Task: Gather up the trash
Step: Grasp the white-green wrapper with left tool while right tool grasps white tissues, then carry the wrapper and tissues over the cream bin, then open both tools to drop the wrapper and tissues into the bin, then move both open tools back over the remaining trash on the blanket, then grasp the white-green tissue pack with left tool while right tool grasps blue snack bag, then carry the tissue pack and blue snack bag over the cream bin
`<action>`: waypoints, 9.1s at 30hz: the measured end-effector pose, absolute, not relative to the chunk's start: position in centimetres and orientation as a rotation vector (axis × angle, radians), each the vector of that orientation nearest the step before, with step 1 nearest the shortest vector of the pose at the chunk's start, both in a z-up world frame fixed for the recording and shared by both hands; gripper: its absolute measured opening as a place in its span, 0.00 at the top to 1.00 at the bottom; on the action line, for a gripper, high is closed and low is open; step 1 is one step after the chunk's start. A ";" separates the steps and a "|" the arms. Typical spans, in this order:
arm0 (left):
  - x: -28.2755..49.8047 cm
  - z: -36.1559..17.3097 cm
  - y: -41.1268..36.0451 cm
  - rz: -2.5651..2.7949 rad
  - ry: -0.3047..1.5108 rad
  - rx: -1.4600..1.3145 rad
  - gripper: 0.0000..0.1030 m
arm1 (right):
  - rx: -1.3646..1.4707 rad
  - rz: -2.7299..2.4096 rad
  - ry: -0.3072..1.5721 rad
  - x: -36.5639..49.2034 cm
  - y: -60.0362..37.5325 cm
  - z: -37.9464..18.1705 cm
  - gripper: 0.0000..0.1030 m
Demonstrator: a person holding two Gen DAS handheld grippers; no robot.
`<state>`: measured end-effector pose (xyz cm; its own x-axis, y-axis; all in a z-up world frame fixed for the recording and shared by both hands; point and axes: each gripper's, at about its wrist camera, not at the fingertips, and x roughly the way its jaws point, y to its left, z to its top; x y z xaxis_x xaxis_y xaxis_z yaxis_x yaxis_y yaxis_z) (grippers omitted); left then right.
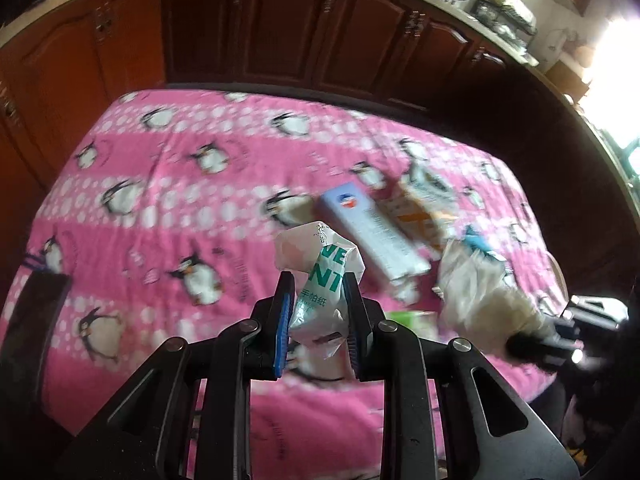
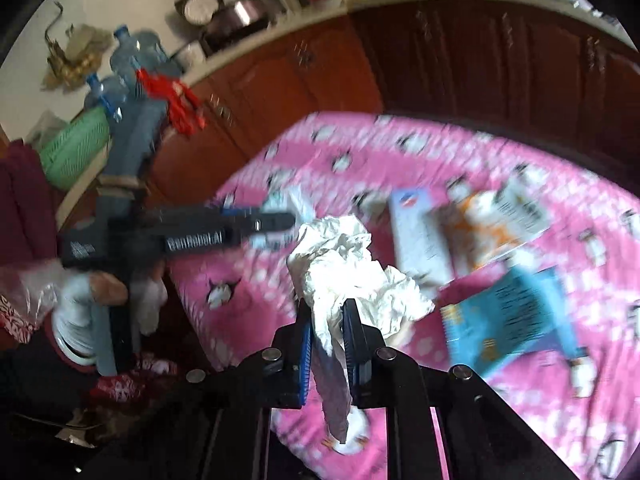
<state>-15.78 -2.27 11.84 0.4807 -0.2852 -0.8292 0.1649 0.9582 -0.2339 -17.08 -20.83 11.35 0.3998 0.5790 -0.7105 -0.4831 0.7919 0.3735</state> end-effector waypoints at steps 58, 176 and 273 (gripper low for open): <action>-18.1 12.9 -45.5 -0.913 1.037 0.206 0.79 | 0.401 -0.172 0.812 -28.0 -58.7 13.3 0.87; -16.1 3.8 -9.7 -0.394 1.268 -0.060 0.42 | 0.464 0.249 1.187 -9.7 -30.8 2.3 0.40; -15.9 13.9 -37.3 -0.776 1.005 0.129 0.92 | 0.422 -0.097 0.894 -23.9 -55.1 11.6 0.67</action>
<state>-15.89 -37.32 13.86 0.2972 -0.5255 -0.7972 0.6385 0.7301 -0.2433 -23.86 -55.08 11.64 0.6282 0.0917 -0.7726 0.2556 0.9136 0.3163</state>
